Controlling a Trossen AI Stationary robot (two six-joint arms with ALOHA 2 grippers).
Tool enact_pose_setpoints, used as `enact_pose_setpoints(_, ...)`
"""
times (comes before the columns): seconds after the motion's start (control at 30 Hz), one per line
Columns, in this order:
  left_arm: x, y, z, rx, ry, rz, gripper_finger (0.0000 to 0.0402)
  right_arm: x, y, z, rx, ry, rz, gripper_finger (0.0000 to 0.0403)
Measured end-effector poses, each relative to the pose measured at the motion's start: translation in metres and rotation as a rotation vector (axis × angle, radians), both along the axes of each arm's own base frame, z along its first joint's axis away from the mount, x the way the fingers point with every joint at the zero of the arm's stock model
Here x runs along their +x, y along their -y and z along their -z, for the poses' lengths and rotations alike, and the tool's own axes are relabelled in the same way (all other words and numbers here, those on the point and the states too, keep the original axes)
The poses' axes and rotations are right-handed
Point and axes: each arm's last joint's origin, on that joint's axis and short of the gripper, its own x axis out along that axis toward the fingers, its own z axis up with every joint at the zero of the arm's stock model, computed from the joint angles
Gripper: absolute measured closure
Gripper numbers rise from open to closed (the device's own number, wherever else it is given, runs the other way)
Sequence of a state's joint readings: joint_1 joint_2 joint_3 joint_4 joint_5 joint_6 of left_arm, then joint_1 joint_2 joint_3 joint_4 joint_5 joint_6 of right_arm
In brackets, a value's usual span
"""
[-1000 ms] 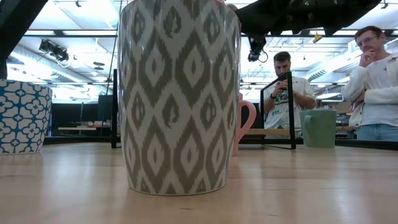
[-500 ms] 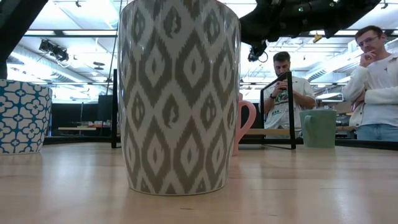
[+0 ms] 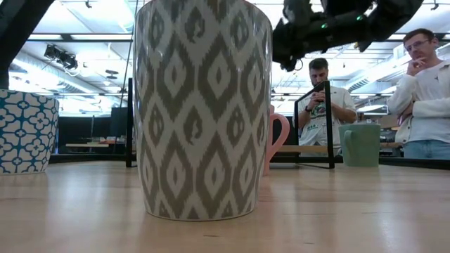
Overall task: Place coffee mugs
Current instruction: Put the orange patterned mug on the shelf
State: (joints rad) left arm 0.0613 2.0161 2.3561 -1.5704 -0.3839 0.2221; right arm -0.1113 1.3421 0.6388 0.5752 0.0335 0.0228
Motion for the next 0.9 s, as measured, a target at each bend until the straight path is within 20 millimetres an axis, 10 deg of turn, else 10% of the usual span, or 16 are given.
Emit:
enact_pose_setpoints(0.43,-0.07,-0.018,-0.066,-0.118,0.284,-0.216,0.0246,0.024,0.025,0.028,-0.016,0.097,0.068,0.0365)
enact_pose_setpoints(0.9,-0.069,-0.025,-0.063,-0.15,0.282,-0.241,0.0246,0.024,0.033,0.03,-0.024,0.111,0.122,0.0378)
